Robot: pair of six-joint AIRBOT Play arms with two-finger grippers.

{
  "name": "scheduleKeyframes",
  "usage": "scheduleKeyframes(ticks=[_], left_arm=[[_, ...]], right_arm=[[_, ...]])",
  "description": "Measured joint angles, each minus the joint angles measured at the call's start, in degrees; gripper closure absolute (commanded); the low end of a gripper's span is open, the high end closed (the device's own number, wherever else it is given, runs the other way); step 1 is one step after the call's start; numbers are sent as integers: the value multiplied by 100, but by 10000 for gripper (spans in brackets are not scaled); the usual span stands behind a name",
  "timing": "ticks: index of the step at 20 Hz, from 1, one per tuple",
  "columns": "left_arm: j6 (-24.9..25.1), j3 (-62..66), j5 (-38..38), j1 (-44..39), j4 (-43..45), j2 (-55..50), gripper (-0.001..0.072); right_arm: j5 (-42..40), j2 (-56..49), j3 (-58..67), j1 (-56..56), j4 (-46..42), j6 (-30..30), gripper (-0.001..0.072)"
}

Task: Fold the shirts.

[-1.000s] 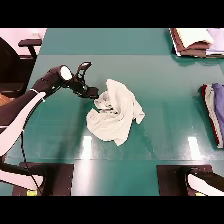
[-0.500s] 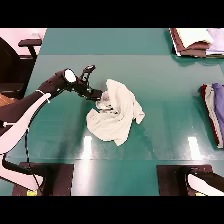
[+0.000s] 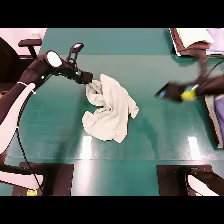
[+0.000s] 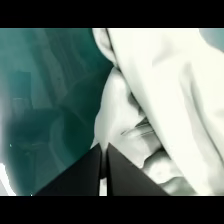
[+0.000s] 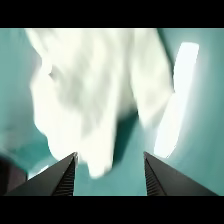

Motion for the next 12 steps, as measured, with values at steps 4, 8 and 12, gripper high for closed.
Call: scheduleKeyframes(ticks=[4,8,12], left_arm=[[2,92,-13,52,48,39,677],[2,116,-20,72,74,50,676],[-17,190,-173,76,306,90,677]], right_arm=[[-1176,-514,-1797,1010,1121,-361,229],[-2133,-1360,-2065,2050,2218,-927,438],[-2522,-2017,-1611,2444,2553,-1189,689]])
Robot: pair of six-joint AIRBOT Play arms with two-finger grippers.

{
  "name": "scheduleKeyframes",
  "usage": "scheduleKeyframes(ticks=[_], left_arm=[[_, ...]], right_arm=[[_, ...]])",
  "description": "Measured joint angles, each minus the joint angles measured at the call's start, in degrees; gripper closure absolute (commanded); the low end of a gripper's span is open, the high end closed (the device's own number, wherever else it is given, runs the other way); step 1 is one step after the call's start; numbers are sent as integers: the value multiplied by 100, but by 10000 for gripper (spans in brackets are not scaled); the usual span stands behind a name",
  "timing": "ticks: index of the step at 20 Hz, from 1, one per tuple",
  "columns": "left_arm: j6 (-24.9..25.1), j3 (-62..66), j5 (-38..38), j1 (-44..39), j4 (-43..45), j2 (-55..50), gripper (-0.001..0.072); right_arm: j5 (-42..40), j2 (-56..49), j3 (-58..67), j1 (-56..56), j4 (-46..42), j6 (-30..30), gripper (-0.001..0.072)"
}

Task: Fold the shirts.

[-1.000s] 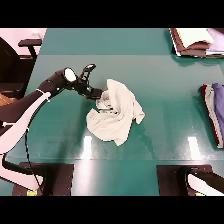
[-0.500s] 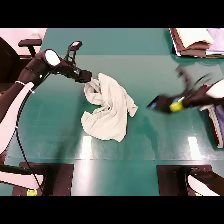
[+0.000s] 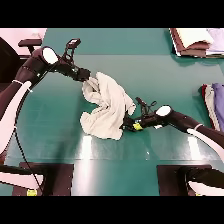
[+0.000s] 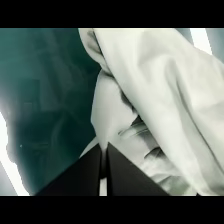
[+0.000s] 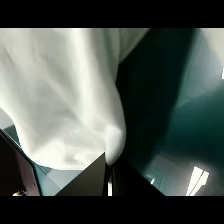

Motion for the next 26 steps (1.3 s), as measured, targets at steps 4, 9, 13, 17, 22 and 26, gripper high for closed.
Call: scheduleKeyframes(ticks=[4,9,13,17,22,26], left_arm=[[-208,275,-103,4,986,393,677],[-315,656,-87,4,2212,1379,677],[-341,758,186,4,2564,2444,677],[-433,789,413,4,2684,3659,677],[-619,1021,577,-2,2660,4929,678],[-695,1580,299,-2,2573,5263,678]], right_arm=[[-46,190,463,-514,-728,199,689],[732,1392,1377,-1969,-2975,1016,689],[1325,2516,2538,-3104,-4035,1189,689],[1794,3399,3799,-3842,-4387,1097,689],[2494,3860,5281,-4520,-4498,1027,689],[3314,3442,6500,-4885,-4503,1014,689]])
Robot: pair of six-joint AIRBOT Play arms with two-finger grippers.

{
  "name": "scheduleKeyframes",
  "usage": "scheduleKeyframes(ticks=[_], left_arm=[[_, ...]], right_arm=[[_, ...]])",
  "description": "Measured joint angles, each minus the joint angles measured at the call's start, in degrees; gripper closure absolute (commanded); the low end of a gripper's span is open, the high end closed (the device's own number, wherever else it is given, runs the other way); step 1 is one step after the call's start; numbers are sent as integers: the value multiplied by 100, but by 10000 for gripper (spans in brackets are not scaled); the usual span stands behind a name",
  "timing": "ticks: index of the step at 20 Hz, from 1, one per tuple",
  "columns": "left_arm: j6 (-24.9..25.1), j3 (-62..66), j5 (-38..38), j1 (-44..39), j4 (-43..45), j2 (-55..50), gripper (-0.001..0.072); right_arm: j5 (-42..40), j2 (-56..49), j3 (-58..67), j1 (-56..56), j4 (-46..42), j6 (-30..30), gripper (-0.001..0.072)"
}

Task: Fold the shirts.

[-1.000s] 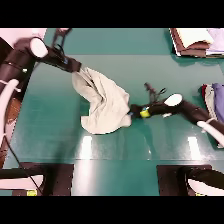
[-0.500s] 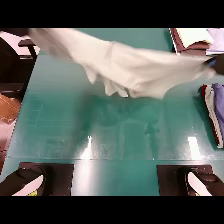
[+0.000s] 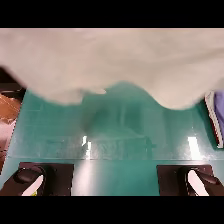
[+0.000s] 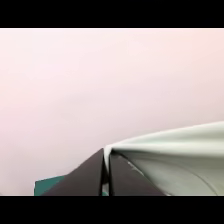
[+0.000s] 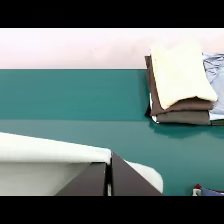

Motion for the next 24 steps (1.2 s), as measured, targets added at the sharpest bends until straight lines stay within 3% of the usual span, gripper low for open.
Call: scheduleKeyframes(ticks=[3,4,9,12,16,17,18,19,20,21,24], left_arm=[[-17,127,-280,0,11,-57,678],[-26,186,-728,0,52,-350,677],[52,-57,-2000,7,129,-1976,677],[72,-719,-2035,9,-9,-3088,676],[68,-1355,-1342,149,-57,-4507,675],[26,-1401,-1158,214,-66,-4739,628],[-24,-1436,-953,293,-83,-4951,353],[-68,-1460,-866,369,-90,-5099,169],[-105,-1451,-741,457,-127,-5202,169],[-120,-1423,-675,540,-142,-5276,169],[-166,-1176,-896,903,-238,-5370,170]], right_arm=[[420,-413,514,-76,63,0,690],[737,-850,706,-59,177,26,689],[1078,-2011,-52,664,166,149,689],[986,-2833,-815,1220,37,164,689],[387,-3930,-1266,1563,-17,173,688],[267,-4188,-1224,1589,-22,175,688],[177,-4417,-1134,1615,-24,175,688],[116,-4642,-992,1635,-28,175,676],[68,-4824,-820,1646,-26,175,501],[17,-4994,-612,1652,-17,175,273],[-4,-5270,-31,1578,240,144,253]])
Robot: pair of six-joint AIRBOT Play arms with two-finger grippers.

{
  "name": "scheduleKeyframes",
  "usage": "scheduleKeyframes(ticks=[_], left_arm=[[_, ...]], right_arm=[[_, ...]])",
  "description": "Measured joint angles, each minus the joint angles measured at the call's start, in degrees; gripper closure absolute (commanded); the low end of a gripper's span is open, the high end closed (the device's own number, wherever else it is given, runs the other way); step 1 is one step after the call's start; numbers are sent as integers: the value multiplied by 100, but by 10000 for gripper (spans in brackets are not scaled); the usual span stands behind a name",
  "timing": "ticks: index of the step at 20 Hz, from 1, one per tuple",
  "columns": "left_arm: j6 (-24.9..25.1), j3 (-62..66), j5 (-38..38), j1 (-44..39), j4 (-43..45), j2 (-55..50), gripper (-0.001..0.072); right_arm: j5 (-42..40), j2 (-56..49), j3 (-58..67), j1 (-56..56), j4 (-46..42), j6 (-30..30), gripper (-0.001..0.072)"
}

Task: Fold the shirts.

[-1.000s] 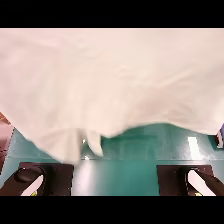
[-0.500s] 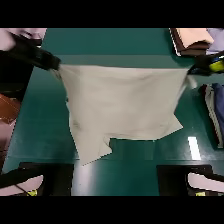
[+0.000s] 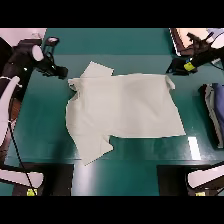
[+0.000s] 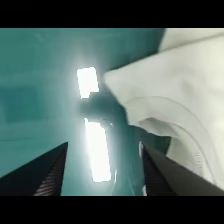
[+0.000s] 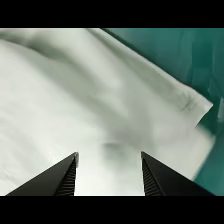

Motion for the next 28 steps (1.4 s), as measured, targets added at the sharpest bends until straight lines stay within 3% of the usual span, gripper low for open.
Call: scheduleKeyframes(ticks=[4,8,14,22,23,24,25,28], left_arm=[[72,-48,-741,675,-560,350,169],[308,-1497,-949,1043,-1180,1309,169],[577,-4522,-407,1165,-2400,2771,169],[990,-6085,328,970,-3650,3163,171],[1029,-6155,431,839,-3735,3171,232],[1051,-6210,538,726,-3783,3182,491],[1075,-6247,647,634,-3794,3163,667],[1113,-6063,686,474,-3847,3171,676]], right_arm=[[214,271,107,-289,452,-212,259],[293,1185,-938,-535,691,-413,259],[-138,2640,-2774,-597,994,-538,260],[-402,3585,-3648,-601,1259,-573,259],[-411,3630,-3668,-605,1287,-575,259],[-387,3674,-3689,-629,1296,-575,259],[-343,3718,-3720,-678,1300,-575,259],[-138,3978,-4166,-1097,1300,-575,260]])
